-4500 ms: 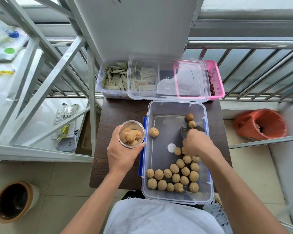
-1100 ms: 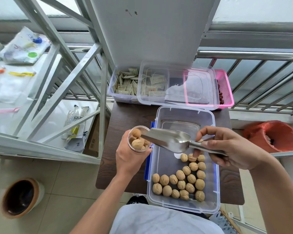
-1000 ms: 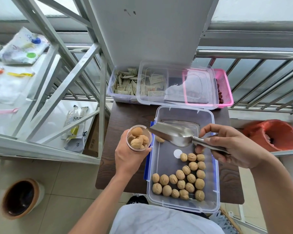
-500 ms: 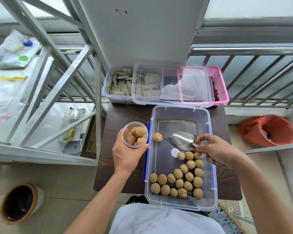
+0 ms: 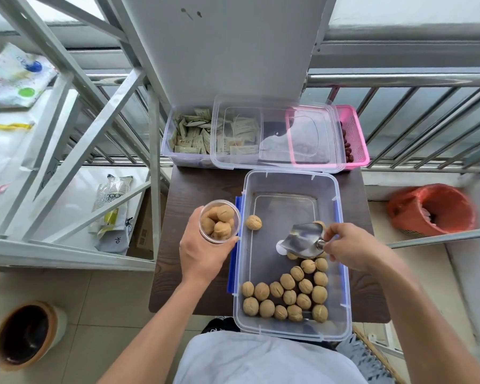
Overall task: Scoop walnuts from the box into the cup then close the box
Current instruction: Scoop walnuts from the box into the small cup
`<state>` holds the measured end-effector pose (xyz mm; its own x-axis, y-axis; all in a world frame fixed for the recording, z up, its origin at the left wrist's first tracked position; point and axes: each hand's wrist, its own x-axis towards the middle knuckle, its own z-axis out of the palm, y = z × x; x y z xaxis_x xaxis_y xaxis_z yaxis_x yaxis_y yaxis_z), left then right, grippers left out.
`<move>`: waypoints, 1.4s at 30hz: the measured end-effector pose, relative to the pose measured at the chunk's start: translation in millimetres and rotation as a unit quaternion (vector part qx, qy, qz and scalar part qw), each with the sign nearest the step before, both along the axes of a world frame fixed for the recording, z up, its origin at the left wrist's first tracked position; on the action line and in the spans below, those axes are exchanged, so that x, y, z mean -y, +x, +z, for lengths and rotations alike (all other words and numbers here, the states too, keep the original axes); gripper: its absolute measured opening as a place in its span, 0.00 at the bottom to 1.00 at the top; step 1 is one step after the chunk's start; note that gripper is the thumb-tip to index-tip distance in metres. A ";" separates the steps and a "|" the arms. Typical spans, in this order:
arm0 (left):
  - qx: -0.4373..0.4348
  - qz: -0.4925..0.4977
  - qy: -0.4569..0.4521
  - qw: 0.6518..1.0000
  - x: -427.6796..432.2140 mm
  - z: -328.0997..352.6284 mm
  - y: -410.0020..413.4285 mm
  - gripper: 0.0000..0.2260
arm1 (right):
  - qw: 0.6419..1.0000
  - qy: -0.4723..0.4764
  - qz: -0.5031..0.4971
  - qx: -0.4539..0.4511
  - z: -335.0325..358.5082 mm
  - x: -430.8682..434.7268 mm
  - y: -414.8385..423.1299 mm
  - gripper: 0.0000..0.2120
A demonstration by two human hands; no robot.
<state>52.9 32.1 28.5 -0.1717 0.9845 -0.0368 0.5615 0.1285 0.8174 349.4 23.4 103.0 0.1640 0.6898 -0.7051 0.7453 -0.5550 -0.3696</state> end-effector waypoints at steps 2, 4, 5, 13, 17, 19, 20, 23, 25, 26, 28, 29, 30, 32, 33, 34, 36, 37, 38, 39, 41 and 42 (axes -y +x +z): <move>-0.020 -0.016 0.001 1.000 2.8 -1.7 -0.3 0.39 | 0.999 0.006 0.026 0.044 7.3 0.0 0.6 0.04; -0.021 -0.020 0.002 1.000 5.9 -2.8 0.0 0.40 | 0.996 0.003 0.047 0.078 14.1 -0.6 2.2 0.04; -0.020 -0.021 0.002 1.000 7.1 -3.0 -0.1 0.39 | 0.995 -0.005 0.053 0.087 16.6 -0.8 3.5 0.03; -0.001 -0.004 0.000 1.000 10.7 3.3 4.7 0.36 | 0.986 -0.030 0.088 0.140 1.5 2.6 0.2 0.11; -0.001 -0.008 0.003 1.000 14.2 5.6 5.9 0.37 | 0.987 -0.016 0.087 0.132 -20.2 4.9 -2.3 0.09; 0.001 -0.006 0.002 1.000 15.8 5.0 5.3 0.37 | 0.991 -0.004 0.082 0.109 -26.2 5.0 -1.4 0.07; 0.002 -0.007 0.004 1.000 16.5 4.7 5.5 0.37 | 0.993 0.003 0.075 0.092 -30.1 6.0 -1.6 0.07; 0.003 -0.010 0.009 1.000 18.3 3.0 5.9 0.37 | 0.995 0.034 0.066 0.060 -47.1 10.8 -8.4 0.08; 0.005 -0.009 0.009 1.000 19.4 2.6 5.8 0.37 | 0.995 0.056 0.065 0.053 -61.6 11.8 -17.6 0.11; 0.006 -0.009 0.006 1.000 19.8 2.4 5.5 0.37 | 0.995 0.064 0.063 0.051 -68.2 11.1 -23.0 0.11; 0.003 -0.010 0.002 1.000 20.5 2.1 4.9 0.36 | 0.995 0.068 0.063 0.048 -79.6 8.9 -32.3 0.11; 0.000 -0.010 0.002 1.000 20.5 2.1 4.4 0.37 | 0.995 0.067 0.060 0.045 -85.0 8.0 -35.4 0.11; -0.001 -0.010 0.002 1.000 20.3 2.3 3.8 0.37 | 0.996 0.065 0.054 0.040 -89.5 7.4 -37.5 0.11; -0.002 -0.006 -0.002 1.000 19.4 3.6 2.6 0.37 | 0.997 0.060 0.044 0.033 -97.7 6.7 -38.6 0.08; -0.003 -0.005 -0.004 1.000 19.0 4.3 2.2 0.37 | 0.997 0.056 0.041 0.032 -102.1 6.2 -38.1 0.07; -0.005 -0.004 -0.006 1.000 18.9 4.6 2.0 0.37 | 0.997 0.053 0.039 0.031 -103.8 5.8 -38.0 0.06; -0.008 -0.003 -0.010 1.000 19.3 3.9 1.9 0.37 | 0.998 0.052 0.032 0.027 -105.8 4.8 -37.7 0.06; -0.008 -0.003 -0.011 1.000 19.4 3.2 2.1 0.37 | 0.998 0.055 0.028 0.026 -106.6 4.0 -37.8 0.07; -0.008 -0.003 -0.012 1.000 19.5 2.4 2.4 0.38 | 0.998 0.058 0.022 0.023 -107.7 2.8 -38.2 0.08; -0.007 -0.004 -0.013 1.000 19.6 1.5 2.7 0.37 | 0.998 0.061 0.017 0.020 -109.3 1.3 -39.3 0.09; -0.007 -0.006 -0.012 1.000 19.4 0.5 3.2 0.37 | 0.997 0.071 0.009 0.015 -110.4 -3.3 -43.8 0.09; -0.008 -0.008 -0.011 1.000 19.2 0.5 3.5 0.37 | 0.997 0.077 0.004 0.016 -110.9 -6.1 -46.1 0.09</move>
